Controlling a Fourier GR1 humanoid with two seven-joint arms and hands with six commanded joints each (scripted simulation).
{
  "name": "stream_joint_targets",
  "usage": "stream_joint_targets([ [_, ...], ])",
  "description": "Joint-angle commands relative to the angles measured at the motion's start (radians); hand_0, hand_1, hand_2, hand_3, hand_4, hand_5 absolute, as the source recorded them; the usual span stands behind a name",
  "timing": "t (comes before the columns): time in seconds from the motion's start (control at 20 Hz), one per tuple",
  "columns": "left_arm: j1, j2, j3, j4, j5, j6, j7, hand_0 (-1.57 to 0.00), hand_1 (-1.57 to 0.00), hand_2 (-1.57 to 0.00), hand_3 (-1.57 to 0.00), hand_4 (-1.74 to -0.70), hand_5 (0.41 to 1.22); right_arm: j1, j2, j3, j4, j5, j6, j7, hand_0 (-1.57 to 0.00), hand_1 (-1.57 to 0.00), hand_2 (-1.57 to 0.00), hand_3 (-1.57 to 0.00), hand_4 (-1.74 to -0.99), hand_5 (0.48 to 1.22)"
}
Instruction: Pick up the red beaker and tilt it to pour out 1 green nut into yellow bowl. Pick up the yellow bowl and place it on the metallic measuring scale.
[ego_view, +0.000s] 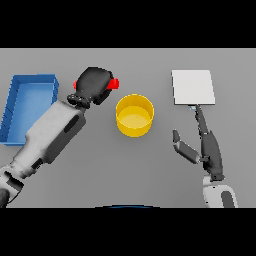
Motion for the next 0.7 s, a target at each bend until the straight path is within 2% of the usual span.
stream_joint_targets([
  [0.0,-0.018,0.01,-0.02,0.011,-0.021,-0.013,-0.004,-1.57,-1.57,-1.57,-1.57,-1.69,1.196,-0.001,0.001,0.0,0.003,0.004,-0.003,0.004,0.0,0.0,0.0,0.0,-1.282,0.705],
  [0.05,-0.042,0.018,-0.047,0.014,-0.042,-0.042,-0.002,-1.57,-1.57,-1.57,-1.57,-1.65,1.201,-0.012,0.005,-0.001,0.004,-0.001,-0.004,0.013,0.0,0.0,0.0,0.0,-1.284,0.705],
  [0.1,-0.065,0.02,-0.073,0.021,-0.065,-0.052,-0.006,-1.57,-1.57,-1.57,-1.57,-1.67,1.205,-0.026,0.007,-0.007,0.013,-0.008,-0.005,0.019,0.0,0.0,0.0,0.0,-1.283,0.702],
  [0.25,-0.121,0.043,-0.157,0.026,-0.112,-0.15,-0.024,-1.57,-1.57,-1.57,-1.33,-1.69,1.213,-0.021,0.018,-0.016,0.032,-0.03,-0.003,-0.008,0.0,0.0,0.0,0.0,-1.288,0.685],
  [0.3,-0.146,0.031,-0.181,0.053,-0.133,-0.148,-0.036,-1.57,-1.57,-1.57,-1.28,-1.7,1.215,-0.019,0.018,-0.017,0.028,-0.028,-0.007,-0.02,0.0,0.0,0.0,0.0,-1.292,0.678],
  [0.45,-0.204,0.018,-0.264,0.1,-0.181,-0.193,-0.105,-1.57,-1.57,-1.57,-1.42,-1.72,1.218,-0.03,0.035,-0.021,0.034,-0.045,-0.009,0.001,0.0,0.0,0.0,0.0,-1.294,0.657],
  [0.65,-0.274,0.001,-0.374,0.162,-0.26,-0.226,-0.13,-1.57,-1.57,-1.57,-1.51,-1.73,1.22,-0.028,0.039,-0.022,0.046,-0.051,-0.006,-0.025,0.0,0.0,0.0,0.0,-1.291,0.64],
])
